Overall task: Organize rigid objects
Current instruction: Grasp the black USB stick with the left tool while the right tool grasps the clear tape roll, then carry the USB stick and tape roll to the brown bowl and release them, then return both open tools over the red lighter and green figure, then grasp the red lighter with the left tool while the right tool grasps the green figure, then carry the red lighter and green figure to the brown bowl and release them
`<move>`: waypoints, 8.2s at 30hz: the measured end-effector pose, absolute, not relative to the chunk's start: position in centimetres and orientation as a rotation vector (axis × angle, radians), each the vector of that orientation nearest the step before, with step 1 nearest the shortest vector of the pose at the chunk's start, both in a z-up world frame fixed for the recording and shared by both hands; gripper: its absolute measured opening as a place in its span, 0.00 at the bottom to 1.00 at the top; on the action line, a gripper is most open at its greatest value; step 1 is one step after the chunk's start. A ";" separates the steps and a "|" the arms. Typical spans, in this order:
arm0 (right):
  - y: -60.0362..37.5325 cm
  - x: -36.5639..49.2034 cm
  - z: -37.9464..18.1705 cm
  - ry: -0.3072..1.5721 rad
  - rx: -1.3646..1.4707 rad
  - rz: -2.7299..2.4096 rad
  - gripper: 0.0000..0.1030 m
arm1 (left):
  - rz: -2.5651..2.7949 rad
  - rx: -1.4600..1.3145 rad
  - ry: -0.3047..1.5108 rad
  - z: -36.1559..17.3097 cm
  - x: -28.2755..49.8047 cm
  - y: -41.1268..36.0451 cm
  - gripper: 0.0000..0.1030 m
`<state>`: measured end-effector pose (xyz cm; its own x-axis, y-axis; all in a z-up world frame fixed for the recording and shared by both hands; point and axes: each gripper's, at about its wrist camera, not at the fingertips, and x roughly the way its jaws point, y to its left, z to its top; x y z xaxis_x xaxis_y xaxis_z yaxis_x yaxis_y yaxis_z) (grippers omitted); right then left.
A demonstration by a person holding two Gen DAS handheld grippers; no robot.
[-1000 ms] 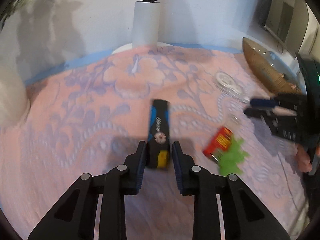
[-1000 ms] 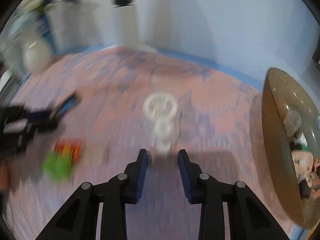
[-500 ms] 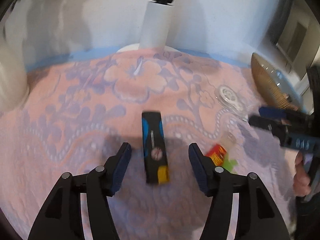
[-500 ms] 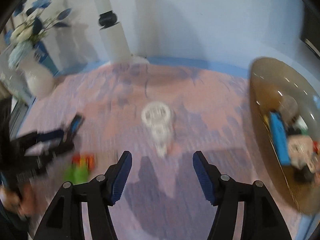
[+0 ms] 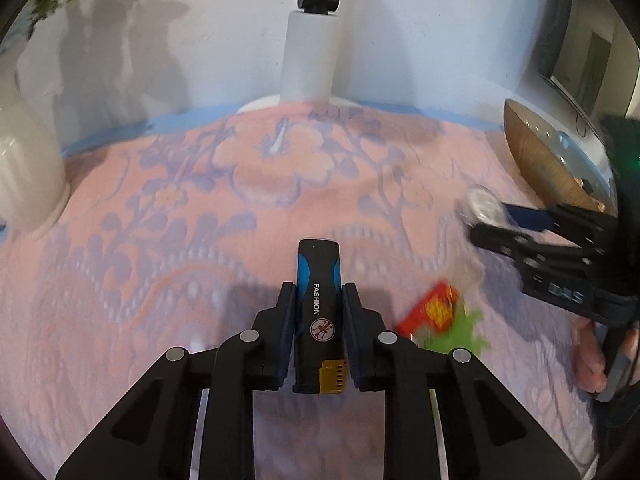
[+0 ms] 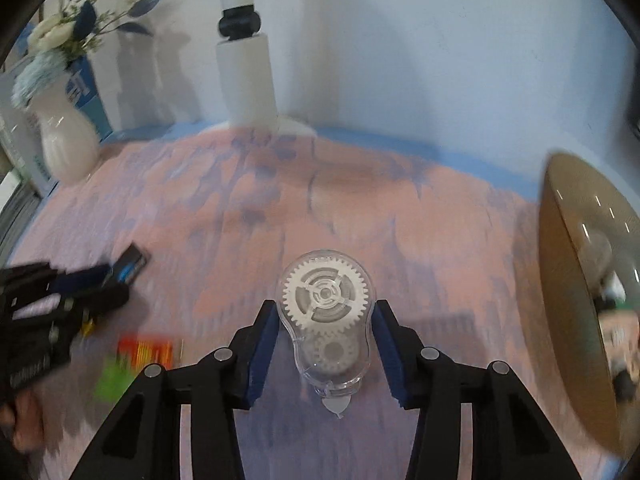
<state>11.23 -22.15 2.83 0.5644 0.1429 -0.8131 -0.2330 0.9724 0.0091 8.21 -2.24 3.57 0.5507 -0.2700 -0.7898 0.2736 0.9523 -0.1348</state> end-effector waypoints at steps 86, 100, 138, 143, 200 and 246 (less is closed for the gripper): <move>-52.5 7.5 11.1 0.827 0.400 -0.300 0.55 | -0.667 0.058 0.663 17.1 9.3 -26.3 0.76; -35.8 -1.6 15.6 0.757 0.269 0.085 0.64 | -0.348 -0.151 0.556 19.1 0.0 -3.2 0.99; -12.7 5.4 1.7 0.998 0.039 0.077 0.41 | -0.163 -0.130 0.610 6.1 -2.9 5.2 0.99; -14.7 4.0 2.5 0.948 0.041 0.060 0.42 | -0.180 -0.149 0.633 5.9 -2.5 5.5 0.99; -25.2 0.5 2.3 0.916 -0.029 0.135 0.62 | -0.302 -0.065 0.894 3.1 3.0 -2.9 0.20; -48.1 4.2 16.8 0.630 0.227 -0.271 0.43 | -0.744 -0.087 0.625 17.3 11.6 -24.0 0.19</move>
